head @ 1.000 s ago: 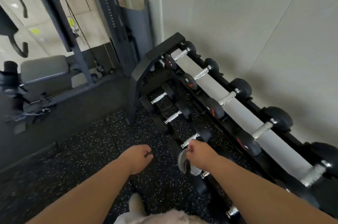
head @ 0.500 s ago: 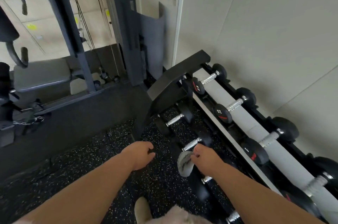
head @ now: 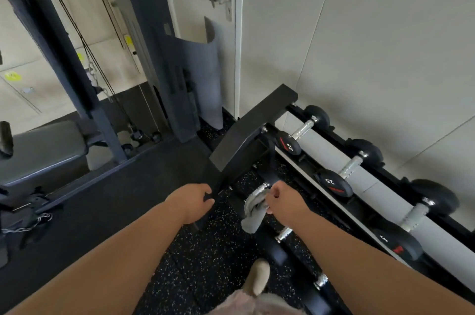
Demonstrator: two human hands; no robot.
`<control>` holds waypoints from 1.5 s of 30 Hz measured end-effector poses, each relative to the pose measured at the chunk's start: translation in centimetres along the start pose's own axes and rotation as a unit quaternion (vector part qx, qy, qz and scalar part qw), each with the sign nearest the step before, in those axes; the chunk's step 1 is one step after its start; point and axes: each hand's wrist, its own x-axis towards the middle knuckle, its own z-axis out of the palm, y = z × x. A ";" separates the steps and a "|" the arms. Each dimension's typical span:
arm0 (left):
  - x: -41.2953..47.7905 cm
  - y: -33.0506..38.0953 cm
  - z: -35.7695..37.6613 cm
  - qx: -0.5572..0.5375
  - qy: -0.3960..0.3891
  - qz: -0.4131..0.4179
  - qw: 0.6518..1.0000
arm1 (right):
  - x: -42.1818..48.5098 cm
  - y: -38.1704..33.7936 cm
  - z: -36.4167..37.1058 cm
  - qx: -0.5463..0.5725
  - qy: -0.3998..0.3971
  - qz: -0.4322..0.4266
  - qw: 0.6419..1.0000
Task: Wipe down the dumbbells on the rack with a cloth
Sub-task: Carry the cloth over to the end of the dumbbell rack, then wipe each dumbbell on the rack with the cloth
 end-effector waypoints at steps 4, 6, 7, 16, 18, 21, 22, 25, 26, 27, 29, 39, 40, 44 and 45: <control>4.0 0.9 -1.8 0.013 -0.004 0.019 1.000 | 3.5 -1.1 -0.8 0.016 0.022 -0.009 1.000; 6.5 1.7 -2.7 0.015 -0.007 0.031 0.999 | 5.5 -1.2 -1.4 0.028 0.022 0.004 0.999; 7.7 2.0 -3.2 0.018 -0.009 0.038 0.999 | 6.5 -1.2 -1.7 0.037 0.018 0.014 0.999; 17.2 4.7 -8.2 0.051 -0.042 0.040 0.997 | 14.9 -1.9 -5.1 0.080 -0.006 0.042 0.996; 19.0 5.2 -8.6 0.058 -0.049 0.041 0.996 | 16.3 -1.8 -5.5 0.092 -0.007 0.044 0.995; 22.0 6.1 -10.0 0.053 -0.050 0.045 0.996 | 18.6 -2.5 -6.4 0.101 -0.017 0.053 0.993; 22.9 6.3 -10.5 0.055 -0.049 0.049 0.996 | 19.3 -2.8 -6.7 0.109 -0.016 0.056 0.992; 25.1 6.9 -11.5 0.069 -0.055 0.062 0.994 | 20.4 -3.6 -7.3 0.117 -0.009 0.061 0.991; 25.9 7.1 -11.9 0.073 -0.057 0.067 0.993 | 20.7 -3.8 -7.4 0.116 -0.004 0.059 0.991; 26.6 7.4 -12.3 0.075 -0.058 0.072 0.993 | 20.9 -4.1 -7.7 0.116 0.002 0.059 0.991; 28.4 8.0 -13.1 0.072 -0.055 0.085 0.992 | 21.4 -4.6 -8.1 0.124 0.016 0.056 0.991; 37.5 12.6 -16.5 0.132 -0.072 0.252 0.956 | 21.8 -6.4 -11.2 0.233 0.142 0.163 0.948; 38.2 13.1 -16.9 0.147 -0.080 0.270 0.948 | 21.5 -6.7 -11.4 0.244 0.159 0.181 0.939; 41.2 14.5 -18.9 0.222 -0.131 0.355 0.898 | 21.5 -8.6 -11.9 0.297 0.272 0.263 0.877; 41.2 15.2 -19.1 0.227 -0.132 0.360 0.895 | 21.4 -8.4 -12.7 0.289 0.283 0.271 0.873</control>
